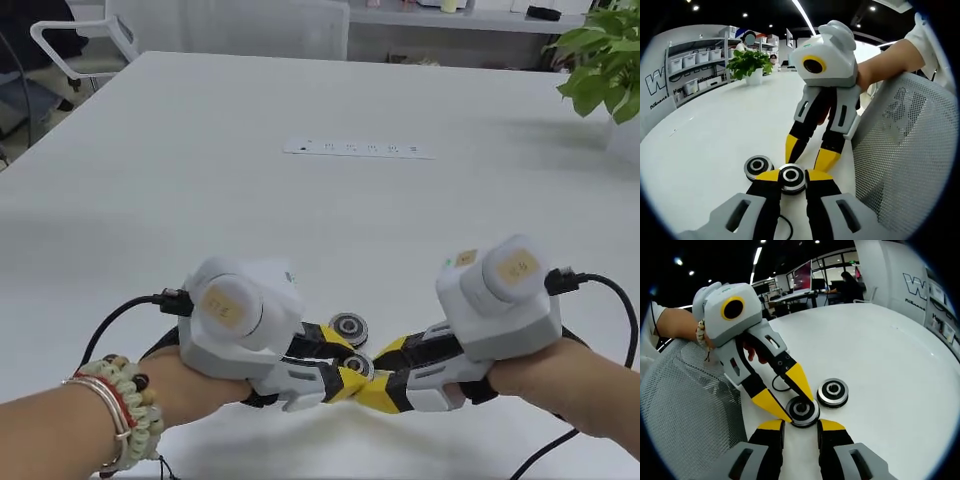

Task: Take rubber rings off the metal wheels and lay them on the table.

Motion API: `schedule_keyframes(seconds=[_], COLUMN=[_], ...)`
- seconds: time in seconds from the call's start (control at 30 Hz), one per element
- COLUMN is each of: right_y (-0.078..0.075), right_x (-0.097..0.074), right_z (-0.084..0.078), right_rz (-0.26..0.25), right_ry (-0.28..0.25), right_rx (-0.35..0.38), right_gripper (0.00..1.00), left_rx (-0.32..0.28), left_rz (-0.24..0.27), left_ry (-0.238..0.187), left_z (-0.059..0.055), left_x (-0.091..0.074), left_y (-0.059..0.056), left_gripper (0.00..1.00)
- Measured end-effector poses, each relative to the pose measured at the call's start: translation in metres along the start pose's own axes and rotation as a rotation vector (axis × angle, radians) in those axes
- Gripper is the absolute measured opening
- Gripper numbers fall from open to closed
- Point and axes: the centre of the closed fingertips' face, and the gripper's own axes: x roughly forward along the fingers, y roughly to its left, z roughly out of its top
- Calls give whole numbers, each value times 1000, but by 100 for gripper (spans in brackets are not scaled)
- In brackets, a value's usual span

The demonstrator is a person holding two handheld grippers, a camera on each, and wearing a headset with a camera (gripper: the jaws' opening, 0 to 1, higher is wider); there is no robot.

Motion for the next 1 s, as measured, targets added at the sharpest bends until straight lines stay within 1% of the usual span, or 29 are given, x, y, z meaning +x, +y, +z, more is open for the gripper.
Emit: schedule_keyframes(seconds=[0.17, 0.23, 0.27, 0.47, 0.5, 0.67, 0.73, 0.77, 0.8, 0.83, 0.87, 0.9, 0.93, 1.0], right_y=[-1, -3, -2, -2, -2, -2, -2, -2, -1, -2, -3, -4, -3, 1], right_x=[0, 0, 0, 0, 0, -1, -1, -1, 0, 0, 0, 1, 2, 5], right_z=[-1, -3, -5, -5, -4, -4, -4, -3, -1, 1, 2, 3, 3, 4], right_rz=[-9, -18, -12, -15, -15, -11, -14, -14, -8, -10, -17, -33, -37, -24], right_ry=[4, 14, 24, 26, 26, 23, 22, 14, 5, -3, -8, -10, -5, -7], right_rx=[-17, -23, -23, -53, -54, -38, -36, -16, 17, 23, 15, -4, -12, -23], right_gripper=[21, 18, 18, 17, 17, 16, 16, 18, 22, 28, 31, 32, 29, 25], left_rx=[-3, -8, -7, -7, -9, -5, -2, -1, -1, 0, -1, -1, -1, -2], left_rz=[3, 1, 1, 5, 8, 6, 6, 6, 6, 6, 6, 6, 6, 6], left_ry=[-2, -1, -1, -1, -1, 0, 0, 0, -1, -2, -3, -6, -7, -9], left_z=[0, 0, 0, -1, -1, -2, -2, -2, -2, -2, -2, -2, -2, -2], left_x=[0, 0, 0, 0, 0, 0, 0, 0, 0, 0, 0, 0, 0, 0], left_y=[1, 1, 1, 2, 3, 3, 4, 4, 4, 4, 4, 4, 4, 4], left_gripper=[12, 11, 11, 10, 8, 8, 8, 8, 8, 8, 8, 8, 8, 8])
